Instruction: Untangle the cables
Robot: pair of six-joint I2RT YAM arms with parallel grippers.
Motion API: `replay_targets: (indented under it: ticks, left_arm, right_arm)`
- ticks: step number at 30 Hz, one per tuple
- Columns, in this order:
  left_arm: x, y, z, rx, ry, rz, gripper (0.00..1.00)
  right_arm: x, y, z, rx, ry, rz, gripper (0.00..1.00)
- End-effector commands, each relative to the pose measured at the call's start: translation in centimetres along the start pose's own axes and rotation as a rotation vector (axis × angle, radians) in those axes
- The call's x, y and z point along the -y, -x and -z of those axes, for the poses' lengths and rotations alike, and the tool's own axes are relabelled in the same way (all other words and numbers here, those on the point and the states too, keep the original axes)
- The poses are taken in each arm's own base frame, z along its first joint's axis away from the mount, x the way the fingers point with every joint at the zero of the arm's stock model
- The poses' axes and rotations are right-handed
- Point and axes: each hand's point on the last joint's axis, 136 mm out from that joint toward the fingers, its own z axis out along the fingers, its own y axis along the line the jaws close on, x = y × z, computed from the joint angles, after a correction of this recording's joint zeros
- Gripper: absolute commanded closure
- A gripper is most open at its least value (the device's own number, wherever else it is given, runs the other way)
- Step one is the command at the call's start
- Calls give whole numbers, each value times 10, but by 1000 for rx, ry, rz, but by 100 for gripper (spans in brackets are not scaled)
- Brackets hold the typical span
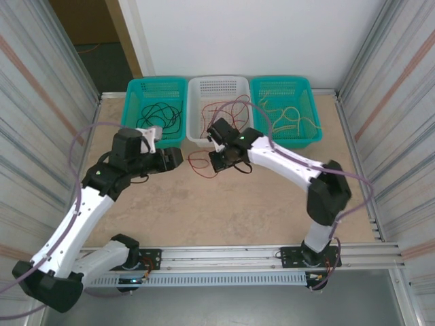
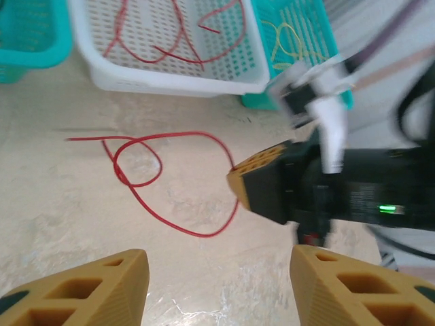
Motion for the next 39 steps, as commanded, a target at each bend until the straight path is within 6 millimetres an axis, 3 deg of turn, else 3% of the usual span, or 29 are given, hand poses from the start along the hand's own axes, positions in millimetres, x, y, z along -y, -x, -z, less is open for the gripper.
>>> replay_targets:
  ticks: [1,7,13,18,22,24,36,39]
  left_arm:
    - [31,24,3,73,-62,-145,39]
    - [40,41,2,89,-43,-234,37]
    - [39,35,8,75,-36,-278,35]
    - [47,14,4,5,-123,-297,35]
    - [30,6,-5,-57,-51,-293,37]
    - [31,2,-10,-86,-64,-294,40]
    - [34,-7,-23,-138,-89,-315,59]
    - [33,-8,-23,-140,-86,-314,70]
  right_arm:
    - [-13,2,47,56,17,76,100]
    - [-28,7,104,149,20,166,100]
    - [-32,9,130,196,20,189,100]
    - [-39,9,139,213,44,205,100]
    - [-42,7,138,209,40,227,100]
    - [-43,6,138,204,36,232,100]
    - [-43,5,134,201,31,235,100]
    - [-43,5,133,197,26,235,100]
